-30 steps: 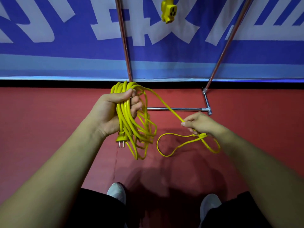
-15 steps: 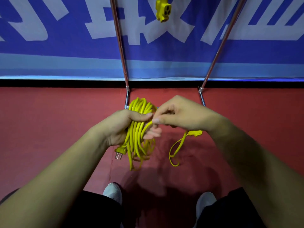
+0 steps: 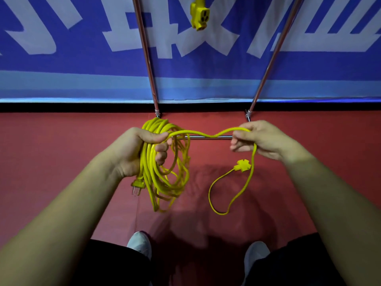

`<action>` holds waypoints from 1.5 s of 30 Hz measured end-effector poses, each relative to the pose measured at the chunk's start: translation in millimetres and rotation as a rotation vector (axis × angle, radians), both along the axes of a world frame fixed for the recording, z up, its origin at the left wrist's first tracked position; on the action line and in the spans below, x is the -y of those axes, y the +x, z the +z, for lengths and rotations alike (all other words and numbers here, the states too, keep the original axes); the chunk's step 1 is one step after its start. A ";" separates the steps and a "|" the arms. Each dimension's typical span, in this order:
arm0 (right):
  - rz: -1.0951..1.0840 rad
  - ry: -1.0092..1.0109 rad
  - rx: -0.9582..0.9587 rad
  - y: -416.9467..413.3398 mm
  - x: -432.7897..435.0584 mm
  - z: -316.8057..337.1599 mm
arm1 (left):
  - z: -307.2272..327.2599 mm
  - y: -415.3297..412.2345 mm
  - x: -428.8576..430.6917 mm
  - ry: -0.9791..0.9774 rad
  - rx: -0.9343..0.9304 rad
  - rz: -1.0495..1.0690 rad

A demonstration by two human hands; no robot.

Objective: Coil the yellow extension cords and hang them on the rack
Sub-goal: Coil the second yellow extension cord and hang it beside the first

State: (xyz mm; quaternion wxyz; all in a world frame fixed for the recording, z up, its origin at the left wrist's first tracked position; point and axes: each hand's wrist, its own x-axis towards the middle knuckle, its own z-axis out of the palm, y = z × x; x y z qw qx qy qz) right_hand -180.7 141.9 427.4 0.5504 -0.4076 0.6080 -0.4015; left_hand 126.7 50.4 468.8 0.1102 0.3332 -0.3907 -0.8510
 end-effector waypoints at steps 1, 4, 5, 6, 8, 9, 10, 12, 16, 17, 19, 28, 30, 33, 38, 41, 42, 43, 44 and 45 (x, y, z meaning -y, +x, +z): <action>-0.053 -0.023 0.138 5.1 3.2 0.6 | 0.3 1.4 0.0 -0.012 0.028 -0.003; -0.068 -0.072 0.246 23.2 13.1 0.1 | -3.0 4.8 3.2 -0.007 0.107 0.039; -0.071 -0.074 0.225 26.7 15.3 -0.3 | -3.1 5.3 4.3 0.008 0.108 0.049; -0.065 -0.073 0.200 28.2 16.2 0.1 | -3.6 5.4 5.8 0.025 0.105 0.062; -0.003 -0.073 0.139 31.2 15.0 5.1 | -4.3 4.8 7.2 0.034 0.103 0.100; 0.058 -0.078 0.104 34.6 13.7 8.8 | -4.7 3.6 6.3 0.035 0.100 0.118; 0.134 -0.086 0.070 40.6 12.1 13.4 | -5.4 1.7 4.8 0.041 0.086 0.124; 0.293 -0.107 0.012 59.9 8.1 25.5 | -8.7 -4.2 -0.8 0.054 0.047 0.107; 0.449 -0.138 -0.013 92.5 4.6 49.3 | -18.4 -19.1 -12.9 -0.092 0.053 0.094; 0.452 -0.140 -0.014 95.7 4.4 53.4 | -18.9 -22.0 -15.2 -0.152 0.048 0.112; 0.416 -0.182 -0.041 99.6 4.3 56.9 | -17.8 -25.0 -19.4 -0.195 -0.002 0.109; 0.108 -0.270 -0.310 74.2 12.6 38.7 | -7.6 -23.7 -15.6 0.037 -0.138 0.023; 0.189 -0.215 -0.262 65.1 9.8 35.2 | -4.9 -25.7 -19.8 0.007 -0.093 0.003; 0.320 -0.065 -0.106 54.9 5.2 36.3 | -8.5 -27.2 -23.7 -0.032 0.015 0.049; 0.264 0.136 -0.230 44.2 4.8 41.8 | -14.5 -25.5 -17.9 -0.139 0.054 0.142; 0.108 0.197 -0.437 36.9 7.4 33.0 | -8.8 -19.2 -9.5 -0.295 0.160 0.143; 0.030 0.191 -0.494 35.2 9.3 27.9 | -6.2 -14.8 -6.8 -0.365 0.191 0.113; -0.047 0.162 -0.537 33.8 11.6 22.6 | -4.4 -9.3 -3.3 -0.427 0.211 0.068; -0.121 0.110 -0.574 33.1 14.5 18.4 | -2.5 -4.2 -0.7 -0.485 0.226 0.004; -0.184 0.043 -0.602 32.7 17.7 15.5 | -1.2 0.6 1.2 -0.537 0.249 -0.074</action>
